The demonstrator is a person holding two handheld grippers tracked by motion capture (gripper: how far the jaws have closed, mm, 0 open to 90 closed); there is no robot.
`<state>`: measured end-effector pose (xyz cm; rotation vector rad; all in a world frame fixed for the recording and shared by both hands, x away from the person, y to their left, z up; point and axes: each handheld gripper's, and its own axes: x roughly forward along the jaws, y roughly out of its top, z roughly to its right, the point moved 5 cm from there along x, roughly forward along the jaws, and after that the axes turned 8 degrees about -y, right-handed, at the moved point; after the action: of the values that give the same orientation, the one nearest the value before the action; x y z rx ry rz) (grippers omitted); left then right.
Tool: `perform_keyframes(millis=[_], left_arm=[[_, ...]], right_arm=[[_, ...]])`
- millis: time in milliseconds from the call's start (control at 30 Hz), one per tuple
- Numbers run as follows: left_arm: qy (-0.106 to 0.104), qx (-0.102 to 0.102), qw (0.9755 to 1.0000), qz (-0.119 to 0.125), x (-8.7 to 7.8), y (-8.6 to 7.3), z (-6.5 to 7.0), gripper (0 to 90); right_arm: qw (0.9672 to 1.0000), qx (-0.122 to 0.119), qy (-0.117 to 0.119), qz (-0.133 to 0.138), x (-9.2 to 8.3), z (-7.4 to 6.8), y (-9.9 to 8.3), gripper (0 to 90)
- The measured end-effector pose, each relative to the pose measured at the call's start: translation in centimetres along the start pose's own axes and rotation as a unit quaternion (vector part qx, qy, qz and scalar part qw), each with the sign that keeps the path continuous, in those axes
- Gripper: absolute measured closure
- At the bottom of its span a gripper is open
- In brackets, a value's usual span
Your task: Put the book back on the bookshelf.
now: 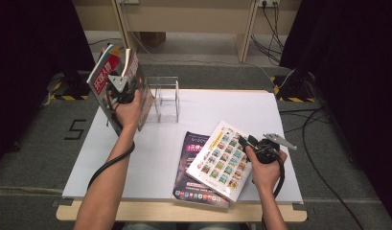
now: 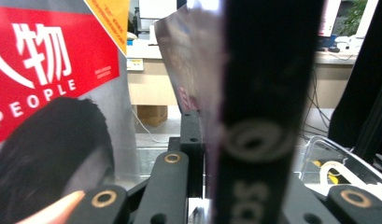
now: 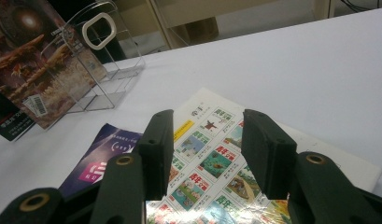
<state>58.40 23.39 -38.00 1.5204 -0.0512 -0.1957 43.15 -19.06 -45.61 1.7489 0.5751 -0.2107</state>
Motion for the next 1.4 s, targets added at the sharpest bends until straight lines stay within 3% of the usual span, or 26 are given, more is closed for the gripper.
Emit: perform_keyframes(millis=[133,267,700,1200,1400], left_arm=[[0.004,0.01,0.9999,0.0,-0.3,0.4,0.0,76.5],[-0.002,0.022,0.9997,-0.006,-0.7,1.0,0.2,65.7],[-0.012,0.01,0.9998,-0.015,-2.4,1.3,0.3,47.4],[-0.02,-0.025,0.9993,-0.021,-4.4,1.2,-0.3,43.0],[-0.025,-0.026,0.9991,-0.022,-5.4,1.1,-0.2,40.9]], right_arm=[[1.0,0.002,0.001,0.0,0.0,-0.1,0.0,54.6],[1.0,-0.001,0.0,-0.001,0.0,-0.1,0.0,54.5],[1.0,-0.001,-0.001,-0.001,-0.1,-0.2,0.0,54.5],[1.0,-0.004,-0.004,-0.002,-0.1,-0.4,-0.1,54.4],[0.9999,-0.009,-0.013,-0.001,-0.1,-0.3,-0.1,54.4]])
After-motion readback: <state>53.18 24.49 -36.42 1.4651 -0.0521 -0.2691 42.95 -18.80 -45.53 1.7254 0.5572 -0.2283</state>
